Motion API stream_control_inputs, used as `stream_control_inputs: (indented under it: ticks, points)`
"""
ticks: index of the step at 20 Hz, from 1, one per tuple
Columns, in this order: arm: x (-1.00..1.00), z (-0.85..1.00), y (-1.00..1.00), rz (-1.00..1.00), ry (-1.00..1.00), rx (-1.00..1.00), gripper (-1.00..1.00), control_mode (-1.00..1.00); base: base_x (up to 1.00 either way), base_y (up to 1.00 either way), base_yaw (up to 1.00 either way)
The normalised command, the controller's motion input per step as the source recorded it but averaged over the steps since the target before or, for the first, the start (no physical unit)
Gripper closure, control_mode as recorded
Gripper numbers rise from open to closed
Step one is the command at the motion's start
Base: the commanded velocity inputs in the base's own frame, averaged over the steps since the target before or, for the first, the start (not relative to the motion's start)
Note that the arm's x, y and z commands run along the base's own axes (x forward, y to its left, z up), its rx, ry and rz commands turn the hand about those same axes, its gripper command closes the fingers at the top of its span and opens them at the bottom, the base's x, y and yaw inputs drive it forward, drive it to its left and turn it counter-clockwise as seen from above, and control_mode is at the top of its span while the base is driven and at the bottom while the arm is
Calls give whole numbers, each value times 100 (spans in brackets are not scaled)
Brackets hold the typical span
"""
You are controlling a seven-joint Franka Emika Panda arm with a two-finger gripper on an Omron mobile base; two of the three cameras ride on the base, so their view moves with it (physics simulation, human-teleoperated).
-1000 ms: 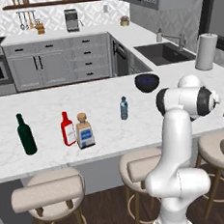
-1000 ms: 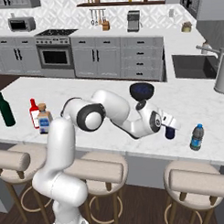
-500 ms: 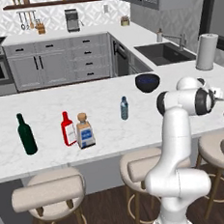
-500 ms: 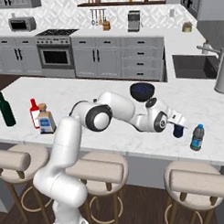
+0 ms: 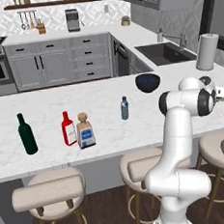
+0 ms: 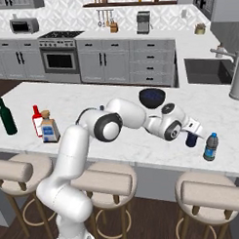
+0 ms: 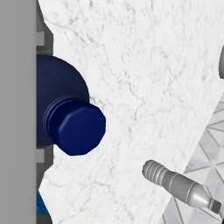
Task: Move the plastic bottles in the middle to the plastics group, and the glass bottles in the middle to the glass group.
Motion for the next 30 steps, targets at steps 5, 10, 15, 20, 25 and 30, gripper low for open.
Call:
stream_control_inputs:
  ticks: [5,10,15,20,25,30]
  points:
    - [-5,-43,8,0,0,0,-100,-100,0,0,0]
    - [2,-19,2,0,0,0,-100,-100,0,0,0]
    - [-2,-9,0,0,0,0,-100,-100,0,0,0]
    - [0,-3,0,0,0,0,-100,-100,0,0,0]
    - [-1,-1,1,0,0,0,-100,-100,0,0,0]
    - [-15,0,12,0,0,0,-100,-100,0,0,0]
